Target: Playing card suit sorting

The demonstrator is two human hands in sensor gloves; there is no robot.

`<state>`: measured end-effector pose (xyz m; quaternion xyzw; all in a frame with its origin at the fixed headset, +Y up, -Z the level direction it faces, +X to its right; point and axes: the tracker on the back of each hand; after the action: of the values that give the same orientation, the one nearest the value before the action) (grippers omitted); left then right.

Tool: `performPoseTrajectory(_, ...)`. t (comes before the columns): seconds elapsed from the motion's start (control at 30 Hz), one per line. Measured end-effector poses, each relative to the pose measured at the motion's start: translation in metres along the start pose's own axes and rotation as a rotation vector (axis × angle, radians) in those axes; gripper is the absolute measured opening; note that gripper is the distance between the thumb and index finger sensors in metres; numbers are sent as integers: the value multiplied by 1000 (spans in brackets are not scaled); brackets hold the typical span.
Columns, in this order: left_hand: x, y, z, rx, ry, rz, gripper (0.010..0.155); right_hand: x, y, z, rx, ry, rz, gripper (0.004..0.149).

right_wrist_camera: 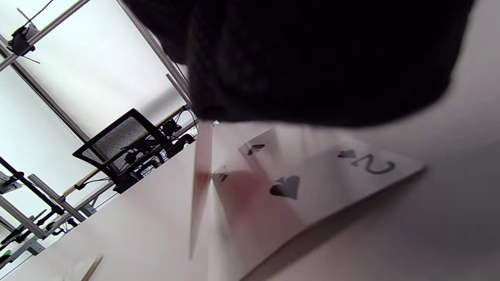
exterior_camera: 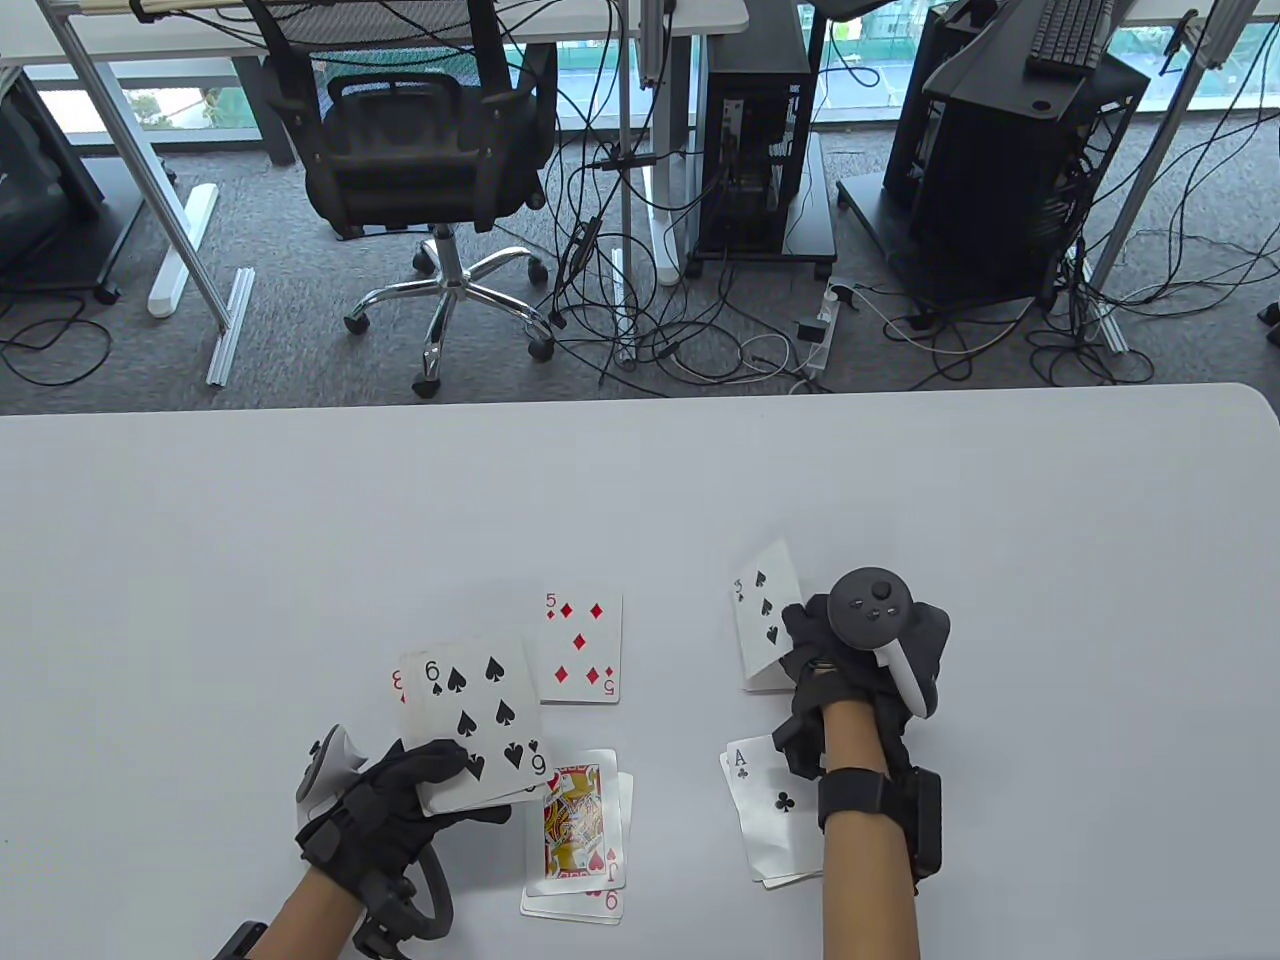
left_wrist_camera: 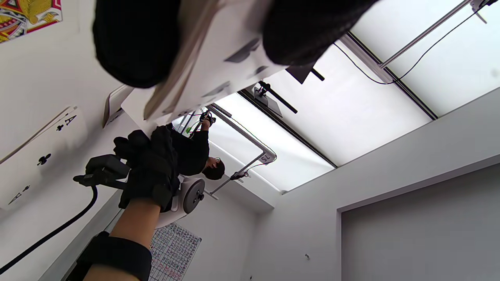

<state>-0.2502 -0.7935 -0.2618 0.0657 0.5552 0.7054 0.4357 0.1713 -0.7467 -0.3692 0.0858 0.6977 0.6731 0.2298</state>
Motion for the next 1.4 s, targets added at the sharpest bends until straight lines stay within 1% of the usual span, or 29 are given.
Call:
performPoseTrajectory(0.07,0,0,0,4,0,1,63,-4,-1,-6,-8,67,-70,42)
performPoseTrajectory(0.1,0,0,0,6,0,1,63,-5,-2,-9,-2,143,-108,42)
performPoseTrajectory(0.2,0,0,0,8,0,1,63,-4,-6,-17,78,353,-149,44)
performPoseTrajectory(0.27,0,0,0,7,-1,2,63,-2,-9,-23,123,425,-146,45)
performPoseTrajectory(0.4,0,0,-1,10,-1,0,63,6,-11,-30,141,548,-135,46)
performPoseTrajectory(0.47,0,0,-1,11,0,-2,63,11,-11,-33,158,635,-130,48)
performPoseTrajectory(0.57,1,0,0,8,-2,2,63,16,-9,-37,167,719,-128,51)
performPoseTrajectory(0.63,1,0,-1,7,-3,3,63,18,-7,-36,155,752,-131,53)
performPoseTrajectory(0.7,1,0,-1,6,-2,3,63,22,-4,-30,69,774,-117,55)
performPoseTrajectory(0.8,1,0,0,4,0,3,63,38,0,-18,14,776,-47,56)
performPoseTrajectory(0.87,1,0,-1,3,-1,3,63,53,6,-10,-23,715,42,55)
performPoseTrajectory(0.93,0,0,-1,4,1,0,63,72,17,-5,-58,597,150,54)
performPoseTrajectory(0.97,0,0,-1,5,1,-3,63,84,25,-3,-66,504,226,54)
performPoseTrajectory(1.0,0,0,-1,6,1,-4,63,89,29,-3,-61,448,269,54)
performPoseTrajectory(1.03,0,0,-2,7,0,-5,63,102,41,-6,-42,305,356,53)
performPoseTrajectory(1.07,0,0,-1,7,0,-5,63,109,48,-8,-30,214,410,51)
performPoseTrajectory(1.1,0,0,-1,7,0,-4,63,119,60,-12,-5,85,485,51)
performPoseTrajectory(1.17,0,0,-2,8,-2,-1,63,133,79,-23,42,-93,562,53)
performPoseTrajectory(1.2,0,0,-2,9,-2,0,63,138,87,-29,74,-159,607,58)
performPoseTrajectory(1.23,0,0,-2,10,-2,0,63,141,94,-34,92,-202,626,64)
performPoseTrajectory(1.3,0,0,-2,11,-3,-1,63,148,111,-50,172,-290,668,73)
performPoseTrajectory(1.37,0,0,-2,10,-4,-4,63,152,121,-60,230,-301,684,81)
performPoseTrajectory(1.4,0,0,-2,9,-5,-6,63,154,126,-64,240,-291,698,83)
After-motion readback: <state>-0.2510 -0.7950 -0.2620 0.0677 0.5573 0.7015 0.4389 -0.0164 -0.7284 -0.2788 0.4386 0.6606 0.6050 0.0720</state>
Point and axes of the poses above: the tracker on the back of each hand, its own x axis roughly to the thumb side, its own y axis roughly from the fingertips to the wrist, z = x × y, and after that the axes turned 11 degrees about y, right-handed
